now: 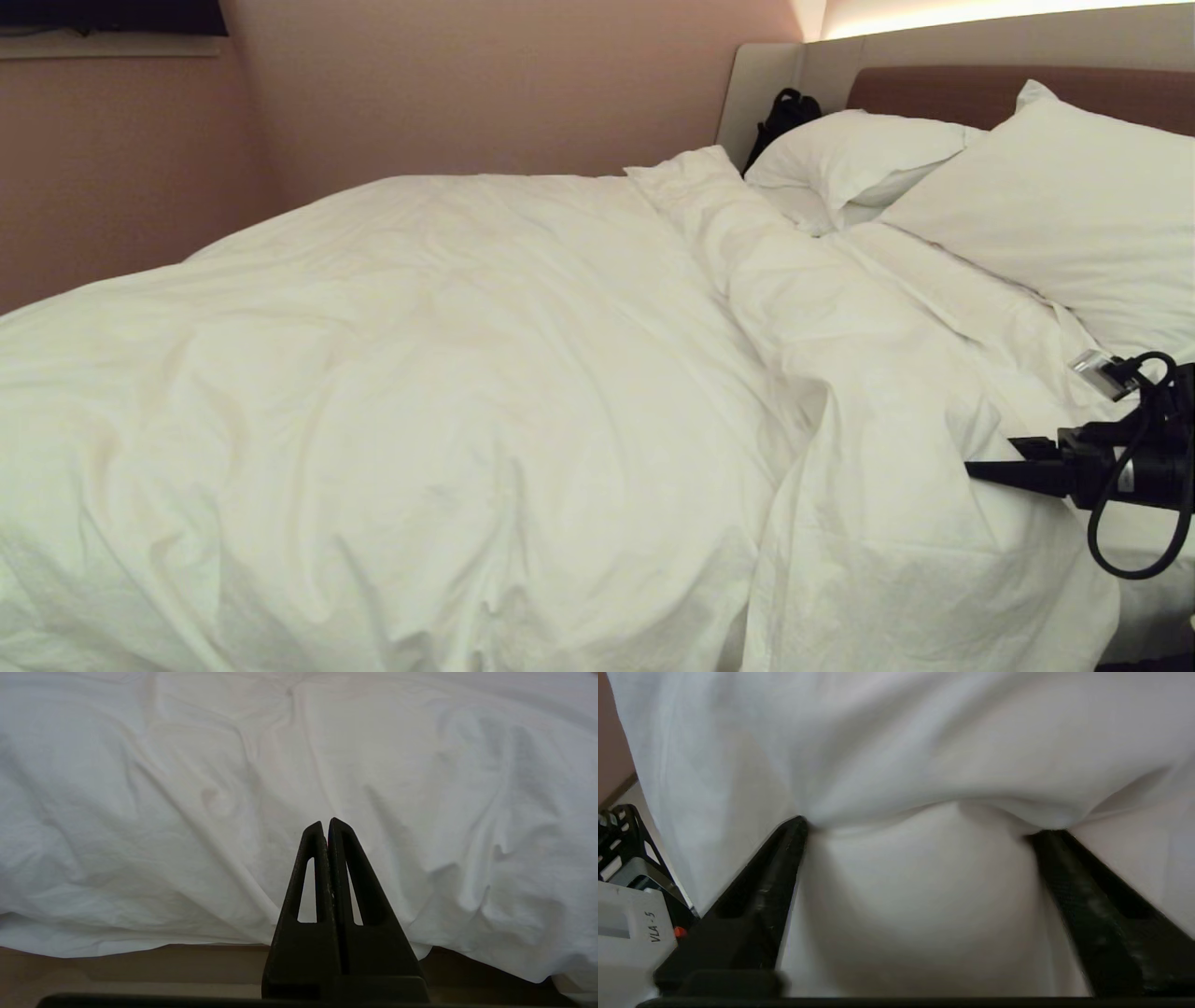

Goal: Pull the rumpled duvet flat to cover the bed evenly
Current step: Flatten the corners of the folded blanket

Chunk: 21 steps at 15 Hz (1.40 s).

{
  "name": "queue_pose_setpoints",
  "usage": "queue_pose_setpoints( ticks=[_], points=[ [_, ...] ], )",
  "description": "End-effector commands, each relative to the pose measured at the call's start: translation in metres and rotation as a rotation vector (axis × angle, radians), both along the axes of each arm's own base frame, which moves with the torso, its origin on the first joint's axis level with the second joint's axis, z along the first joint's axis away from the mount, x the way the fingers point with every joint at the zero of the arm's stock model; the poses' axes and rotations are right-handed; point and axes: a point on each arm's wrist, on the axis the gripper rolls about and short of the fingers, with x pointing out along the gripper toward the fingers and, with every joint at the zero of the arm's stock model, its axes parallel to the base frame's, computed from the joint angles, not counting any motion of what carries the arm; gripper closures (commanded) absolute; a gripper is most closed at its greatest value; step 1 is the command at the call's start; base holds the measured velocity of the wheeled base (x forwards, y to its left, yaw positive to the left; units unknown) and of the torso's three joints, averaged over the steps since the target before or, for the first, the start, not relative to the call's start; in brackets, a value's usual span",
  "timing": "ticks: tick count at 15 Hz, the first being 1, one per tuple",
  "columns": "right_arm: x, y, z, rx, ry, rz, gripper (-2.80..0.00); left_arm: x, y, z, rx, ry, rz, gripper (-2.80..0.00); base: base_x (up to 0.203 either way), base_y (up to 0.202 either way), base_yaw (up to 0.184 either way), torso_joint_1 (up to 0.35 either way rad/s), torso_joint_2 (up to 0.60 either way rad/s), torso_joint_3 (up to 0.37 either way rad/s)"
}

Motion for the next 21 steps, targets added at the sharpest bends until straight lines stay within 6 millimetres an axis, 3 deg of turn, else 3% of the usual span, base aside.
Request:
queue_pose_setpoints(
  ticks=[1,7,14,16,21],
  points=[
    [-0.001,0.001,0.0,0.004,-0.003,0.005,0.0,0.0,0.0,0.0,0.0,0.0,0.0,0.0,0.0,0.0,0.0,0.0,0.0,0.0],
    [-0.004,0.002,0.003,-0.011,-0.029,0.009,0.0,0.0,0.0,0.0,0.0,-0.002,0.001,0.0,0.0,0.0,0.0,0.0,0.0,0.0],
    [-0.009,-0.001,0.028,-0.045,-0.1,-0.009,0.0,0.0,0.0,0.0,0.0,-0.001,0.001,0.0,0.0,0.0,0.0,0.0,0.0,0.0],
    [-0.009,-0.008,0.034,-0.06,-0.107,-0.037,0.0,0.0,0.0,0.0,0.0,-0.001,0.0,0.0,0.0,0.0,0.0,0.0,0.0,0.0],
    [-0.016,-0.048,0.059,-0.129,-0.11,-0.199,0.0,0.0,0.0,0.0,0.0,-0.001,0.001,0.0,0.0,0.0,0.0,0.0,0.0,0.0]
  ],
)
